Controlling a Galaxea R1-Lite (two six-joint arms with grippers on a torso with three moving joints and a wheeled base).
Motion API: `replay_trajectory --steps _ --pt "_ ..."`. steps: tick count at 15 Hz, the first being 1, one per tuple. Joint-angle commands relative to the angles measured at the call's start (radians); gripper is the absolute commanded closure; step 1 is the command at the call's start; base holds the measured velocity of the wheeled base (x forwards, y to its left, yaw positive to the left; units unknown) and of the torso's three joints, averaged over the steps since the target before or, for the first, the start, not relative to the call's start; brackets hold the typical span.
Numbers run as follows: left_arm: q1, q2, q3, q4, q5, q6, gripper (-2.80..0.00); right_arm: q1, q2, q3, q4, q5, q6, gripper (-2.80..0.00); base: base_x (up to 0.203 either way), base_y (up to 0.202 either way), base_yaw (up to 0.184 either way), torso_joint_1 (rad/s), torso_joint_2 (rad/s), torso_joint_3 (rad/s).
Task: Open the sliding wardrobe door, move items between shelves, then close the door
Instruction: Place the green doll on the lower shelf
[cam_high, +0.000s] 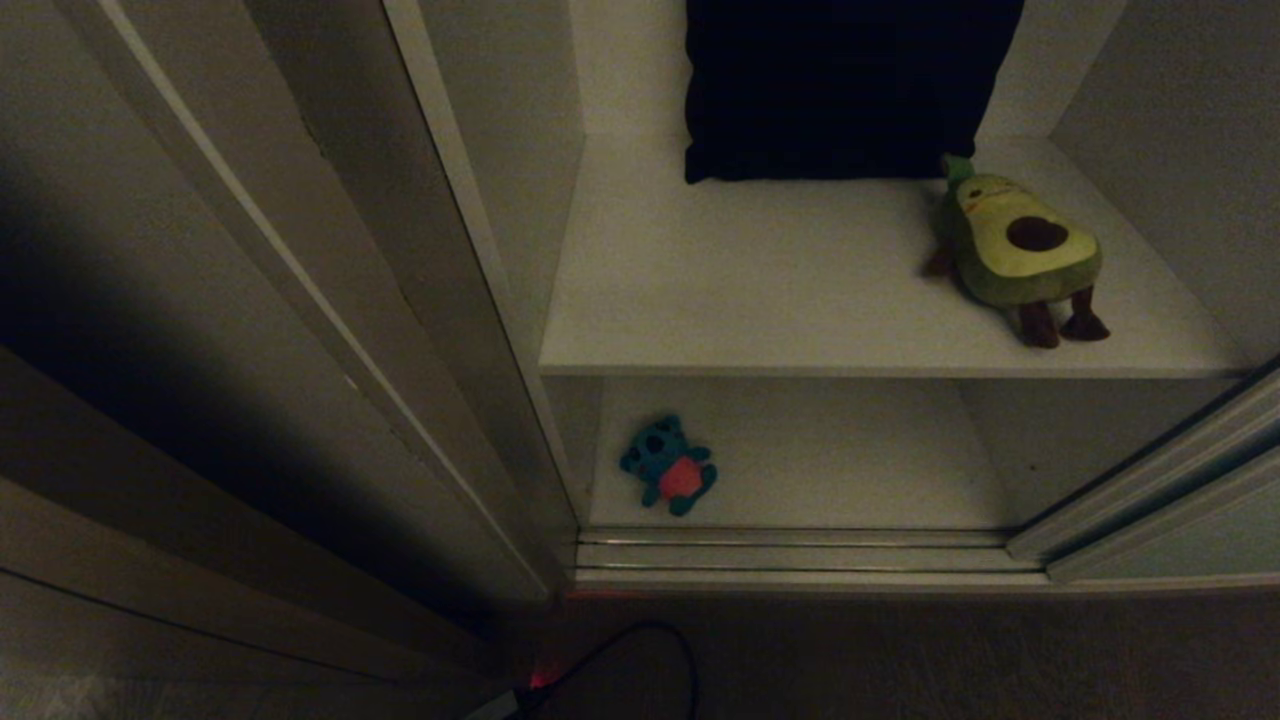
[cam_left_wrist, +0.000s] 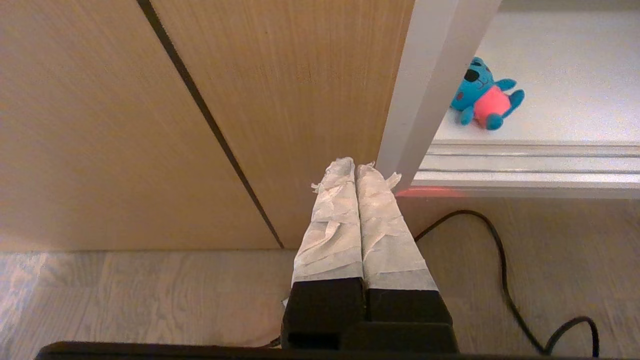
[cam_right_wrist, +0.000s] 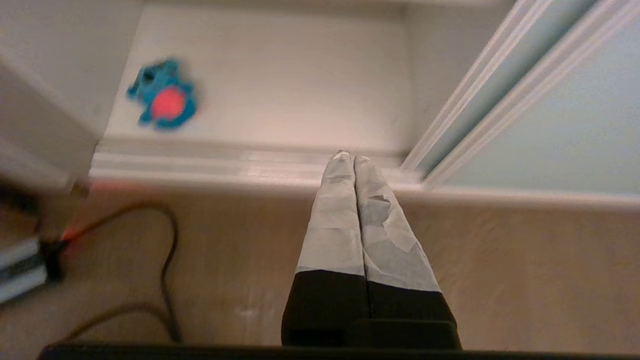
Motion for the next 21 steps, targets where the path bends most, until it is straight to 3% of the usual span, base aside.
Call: replay_trajectory --steps 1,7,8,11,15,18,21 --pt "0.000 -0.002 0.000 0.000 0.000 0.000 0.00 0.001 0.242 -0.138 -0.014 -0.007 -0.015 0.00 0.000 0.000 0.000 0.000 0.00 0.000" --pt "0.000 -0.002 0.000 0.000 0.000 0.000 0.00 -0.028 0.801 -0.372 -0.234 -0.017 -0.034 0.00 0.000 0.000 0.000 0.000 0.00 0.000" --pt "0.000 -0.002 0.000 0.000 0.000 0.000 0.00 -0.042 0.891 -0.409 -0.287 -0.018 -0.035 -2.80 0.000 0.000 0.000 0.000 0.00 0.000" --pt "0.000 -0.002 0.000 0.000 0.000 0.000 0.00 -0.072 1.125 -0.550 -0.409 -0.013 -0.036 -2.80 0.000 0.000 0.000 0.000 0.00 0.000" --pt "0.000 -0.002 0.000 0.000 0.000 0.000 0.00 -0.082 1.328 -0.690 -0.456 0.025 -0.031 -2.80 0.000 0.000 0.000 0.000 0.00 0.000" --pt "0.000 -0.002 0.000 0.000 0.000 0.000 0.00 -0.081 1.445 -0.740 -0.484 0.070 -0.027 -2.80 0.000 0.000 0.000 0.000 0.00 0.000" --pt "0.000 -0.002 0.000 0.000 0.000 0.000 0.00 -0.079 1.525 -0.748 -0.600 0.088 -0.026 -2.80 0.000 0.000 0.000 0.000 0.00 0.000"
